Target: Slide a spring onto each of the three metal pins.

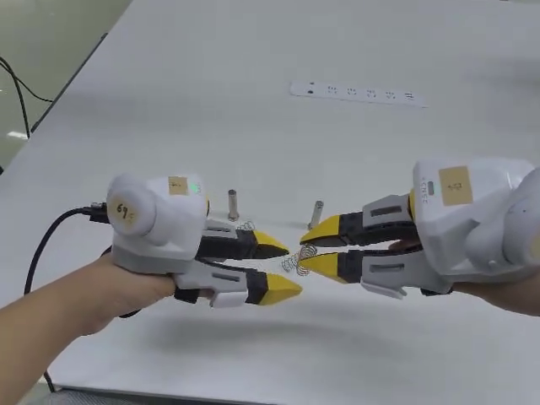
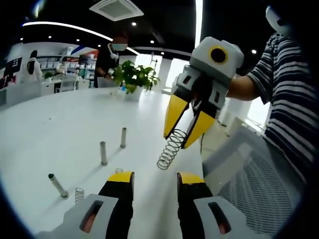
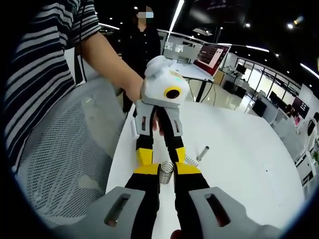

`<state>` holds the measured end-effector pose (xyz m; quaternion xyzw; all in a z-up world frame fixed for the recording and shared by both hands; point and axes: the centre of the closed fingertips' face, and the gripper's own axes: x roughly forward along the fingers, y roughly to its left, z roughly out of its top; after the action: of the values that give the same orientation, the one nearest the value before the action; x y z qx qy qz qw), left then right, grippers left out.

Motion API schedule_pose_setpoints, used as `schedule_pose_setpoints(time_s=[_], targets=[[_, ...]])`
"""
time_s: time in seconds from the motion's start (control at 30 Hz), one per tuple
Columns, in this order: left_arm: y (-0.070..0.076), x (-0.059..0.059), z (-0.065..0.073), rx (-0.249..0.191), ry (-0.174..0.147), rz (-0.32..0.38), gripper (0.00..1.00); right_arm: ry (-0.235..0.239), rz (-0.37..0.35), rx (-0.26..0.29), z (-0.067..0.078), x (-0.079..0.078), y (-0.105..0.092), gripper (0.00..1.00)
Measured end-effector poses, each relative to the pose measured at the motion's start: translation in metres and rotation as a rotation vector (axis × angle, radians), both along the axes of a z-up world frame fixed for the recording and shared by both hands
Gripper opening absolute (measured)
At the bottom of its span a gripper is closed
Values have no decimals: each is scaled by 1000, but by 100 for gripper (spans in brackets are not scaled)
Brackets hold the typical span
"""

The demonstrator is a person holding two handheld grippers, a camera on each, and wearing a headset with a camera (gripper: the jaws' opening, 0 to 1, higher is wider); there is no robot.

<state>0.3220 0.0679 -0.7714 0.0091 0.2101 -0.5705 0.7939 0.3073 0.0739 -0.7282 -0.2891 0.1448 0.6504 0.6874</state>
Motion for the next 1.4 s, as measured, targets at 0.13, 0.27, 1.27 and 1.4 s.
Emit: schedule_pose_setpoints(time_s=[0.13,0.27,1.27,1.4], targets=[[7,1,1,1,-11,23,37,-7,-7,-2,-1,3,-1,7],[16,2,-1,15,-11,40,40,-15,-15,-6,-1,5,-3,7],[79,14,-7,45,1,248,93,28,-139,-18,-8,22,-34,8],[82,15,-6,42,1,262,95,50,-151,-28,-9,22,-38,8]])
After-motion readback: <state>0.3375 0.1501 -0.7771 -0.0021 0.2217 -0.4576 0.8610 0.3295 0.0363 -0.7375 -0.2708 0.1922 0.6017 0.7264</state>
